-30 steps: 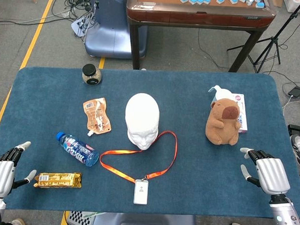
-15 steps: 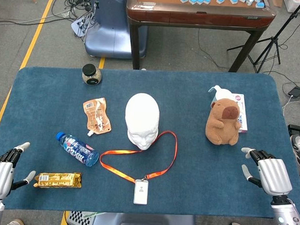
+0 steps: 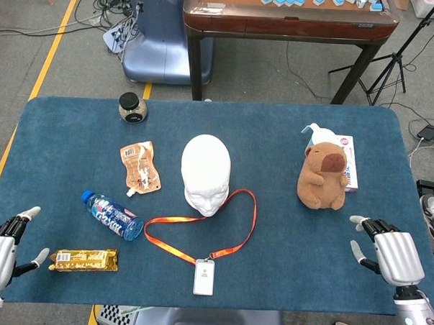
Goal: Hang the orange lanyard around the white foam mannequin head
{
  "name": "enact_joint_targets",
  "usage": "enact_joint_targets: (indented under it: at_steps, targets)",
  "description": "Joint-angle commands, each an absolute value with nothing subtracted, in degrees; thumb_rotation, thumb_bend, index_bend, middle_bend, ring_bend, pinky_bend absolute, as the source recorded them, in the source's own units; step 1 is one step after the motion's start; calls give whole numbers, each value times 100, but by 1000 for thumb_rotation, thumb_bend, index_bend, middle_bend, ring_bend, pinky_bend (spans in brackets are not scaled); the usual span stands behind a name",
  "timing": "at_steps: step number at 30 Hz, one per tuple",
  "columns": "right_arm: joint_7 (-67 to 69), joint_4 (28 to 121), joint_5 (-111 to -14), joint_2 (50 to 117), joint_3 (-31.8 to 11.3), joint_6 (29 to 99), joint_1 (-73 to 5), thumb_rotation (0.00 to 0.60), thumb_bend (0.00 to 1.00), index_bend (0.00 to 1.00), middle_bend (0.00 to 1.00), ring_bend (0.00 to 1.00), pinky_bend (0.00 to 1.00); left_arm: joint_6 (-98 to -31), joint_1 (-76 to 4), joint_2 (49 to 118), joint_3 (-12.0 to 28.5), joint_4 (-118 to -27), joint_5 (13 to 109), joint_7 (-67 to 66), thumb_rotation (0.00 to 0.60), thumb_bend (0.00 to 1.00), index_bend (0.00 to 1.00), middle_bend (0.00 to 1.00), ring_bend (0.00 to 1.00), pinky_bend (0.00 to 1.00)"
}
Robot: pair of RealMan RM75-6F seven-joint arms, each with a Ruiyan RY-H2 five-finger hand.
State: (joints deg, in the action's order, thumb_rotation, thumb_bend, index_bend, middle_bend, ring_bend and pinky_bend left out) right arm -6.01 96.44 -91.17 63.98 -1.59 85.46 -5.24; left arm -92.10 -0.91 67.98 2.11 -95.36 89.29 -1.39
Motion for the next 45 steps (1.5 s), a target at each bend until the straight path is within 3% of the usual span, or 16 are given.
enact_joint_targets:
  at_steps: [1,3,9,11,14,20,28,45]
  targets:
    - [-617,9657,-9145,6396,-145,8518,-539,600,409,299,460,416,525,-9214,-92,6799,208,-9533,8943,-130,600,213,164,203,228,299]
    - [-651,9669,-9182,6391,-121,8433,-583,600,409,299,501,468,546,-9213,-95,6799,203,-9534,8960,-131,600,212,165,203,229,299]
    - [-966,9933,-9264,6293,-35,7626,-1011,600,445,299,738,780,813,-9215,-108,6795,194,-9529,9016,-125,600,212,169,203,232,299]
    - [-1020,10046,-9253,6278,-36,7303,-1200,600,499,299,857,899,878,-9224,-105,6794,190,-9521,9029,-112,600,213,169,203,234,299]
    - [-1139,10199,-9204,6293,-44,6695,-1556,600,596,298,938,987,909,-9239,-96,6797,177,-9502,9054,-90,600,212,178,205,247,299]
    - [-1449,10475,-8752,6399,-101,5304,-2326,600,731,244,988,1000,920,-9251,-95,6770,142,-9476,9132,-61,600,213,211,236,289,321]
    - [-1958,10316,-7884,7016,-323,4321,-3068,600,753,227,996,1000,923,-9222,-122,6716,100,-9455,9226,-9,600,213,211,266,322,357]
    - [-2677,9720,-6586,7916,-248,4064,-3771,600,752,227,996,1000,923,-9238,-82,6739,23,-9320,9273,154,600,213,211,267,322,358]
